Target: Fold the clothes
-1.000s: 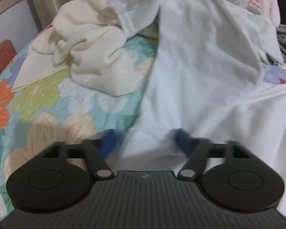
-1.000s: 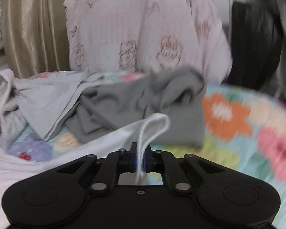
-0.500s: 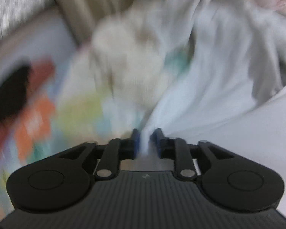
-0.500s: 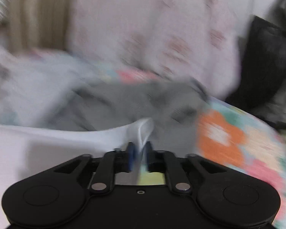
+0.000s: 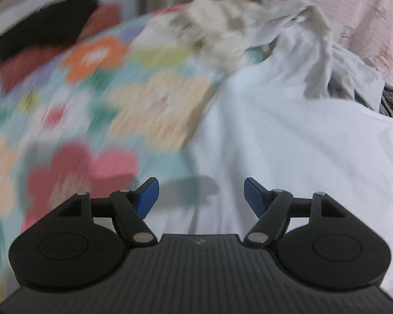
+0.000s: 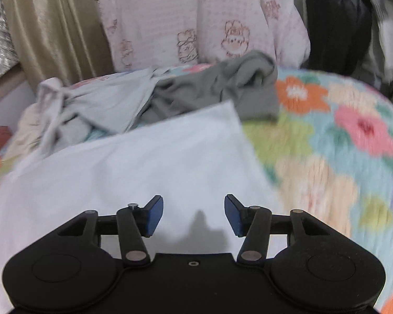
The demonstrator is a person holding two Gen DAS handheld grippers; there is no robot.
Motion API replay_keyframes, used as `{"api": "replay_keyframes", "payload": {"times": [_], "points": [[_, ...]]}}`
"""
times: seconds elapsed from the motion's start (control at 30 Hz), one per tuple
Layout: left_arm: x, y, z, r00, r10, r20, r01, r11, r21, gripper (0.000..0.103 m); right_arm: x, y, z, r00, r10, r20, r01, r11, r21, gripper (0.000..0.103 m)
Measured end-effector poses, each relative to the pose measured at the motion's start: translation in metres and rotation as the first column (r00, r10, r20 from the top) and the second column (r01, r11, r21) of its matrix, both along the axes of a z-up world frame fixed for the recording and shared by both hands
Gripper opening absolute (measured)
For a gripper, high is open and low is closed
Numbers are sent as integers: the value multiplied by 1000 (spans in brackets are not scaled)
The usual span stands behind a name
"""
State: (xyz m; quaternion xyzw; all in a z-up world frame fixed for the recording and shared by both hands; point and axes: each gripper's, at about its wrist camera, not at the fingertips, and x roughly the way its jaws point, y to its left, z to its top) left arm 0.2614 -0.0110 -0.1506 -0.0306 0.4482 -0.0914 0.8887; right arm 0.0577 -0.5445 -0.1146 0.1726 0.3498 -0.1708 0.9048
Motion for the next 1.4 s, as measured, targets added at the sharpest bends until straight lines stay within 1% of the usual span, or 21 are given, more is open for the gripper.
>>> {"api": "replay_keyframes", "payload": {"times": [0.1, 0.2, 0.3, 0.4, 0.43, 0.53, 0.6, 0.73, 0.8, 0.87, 0.93, 0.97, 1.0, 1.1, 1.13, 1.2, 1.27, 1.3, 1.33, 1.37, 1.4], "points": [[-37, 31, -10, 997, 64, -47, -66, 997, -46, 71, -36, 20, -10, 1000, -4, -30, 6, 997, 74, 59], [-52, 55, -15, 990, 98, -100, -110, 987, -120, 71, -68, 34, -20, 998, -18, -64, 25, 993, 113, 59], [-65, 66, -20, 984, 80, -158, -113, 971, -212, 71, -100, 42, -29, 996, -56, -69, 67, 984, 165, 59], [-75, 62, -32, 975, 51, -214, -117, 944, -309, 71, -133, 47, -39, 990, -127, -56, 137, 963, 230, 59], [-76, 58, -34, 972, 55, -230, -127, 941, -313, 72, -143, 48, -43, 987, -151, -51, 159, 955, 249, 59], [-80, 40, -32, 979, 35, -199, -85, 965, -247, 76, -168, 55, -52, 978, -205, -47, 210, 934, 289, 60], [-83, 40, -34, 980, 41, -192, -90, 963, -255, 77, -186, 65, -59, 976, -213, -50, 218, 930, 296, 60], [-90, 44, -35, 982, 47, -185, -100, 953, -286, 81, -216, 77, -78, 971, -217, -102, 238, 922, 305, 60], [-94, 43, -34, 981, 48, -189, -104, 949, -296, 81, -232, 78, -84, 975, -215, -64, 224, 919, 325, 60], [-102, 42, -31, 980, 60, -189, -122, 932, -340, 70, -238, 75, -87, 975, -219, -36, 217, 909, 357, 60], [-112, 36, -28, 980, 20, -200, -101, 908, -407, 35, -237, 69, -86, 975, -218, -34, 215, 904, 370, 60], [-118, 30, -26, 982, 7, -191, -85, 912, -402, 30, -235, 66, -85, 975, -217, -35, 215, 904, 369, 60], [-124, 24, -24, 984, 4, -176, -72, 922, -382, 29, -235, 63, -84, 975, -217, -36, 215, 908, 358, 60], [-138, 13, -21, 989, 27, -149, -72, 948, -309, 30, -233, 51, -80, 972, -234, -27, 231, 923, 308, 64], [-140, 13, -22, 987, 40, -153, -84, 953, -293, 38, -233, 46, -80, 970, -242, -24, 238, 926, 294, 64], [-141, 14, -26, 981, 68, -183, -117, 954, -276, 51, -234, 38, -84, 972, -232, -22, 228, 924, 306, 64], [-138, 16, -28, 975, 75, -208, -134, 948, -287, 56, -233, 33, -88, 980, -200, -18, 196, 930, 311, 64], [-135, 16, -29, 972, 70, -222, -137, 944, -301, 55, -234, 32, -88, 982, -190, -7, 183, 933, 310, 64], [-132, 14, -28, 971, 56, -231, -131, 936, -325, 49, -235, 30, -88, 984, -180, 5, 170, 936, 309, 64], [-130, 11, -26, 971, 27, -239, -117, 922, -369, 44, -237, 27, -88, 982, -186, 18, 171, 933, 318, 64], [-129, 6, -24, 969, 4, -247, -106, 910, -400, 35, -238, 24, -89, 981, -193, 30, 172, 929, 327, 64]]}}
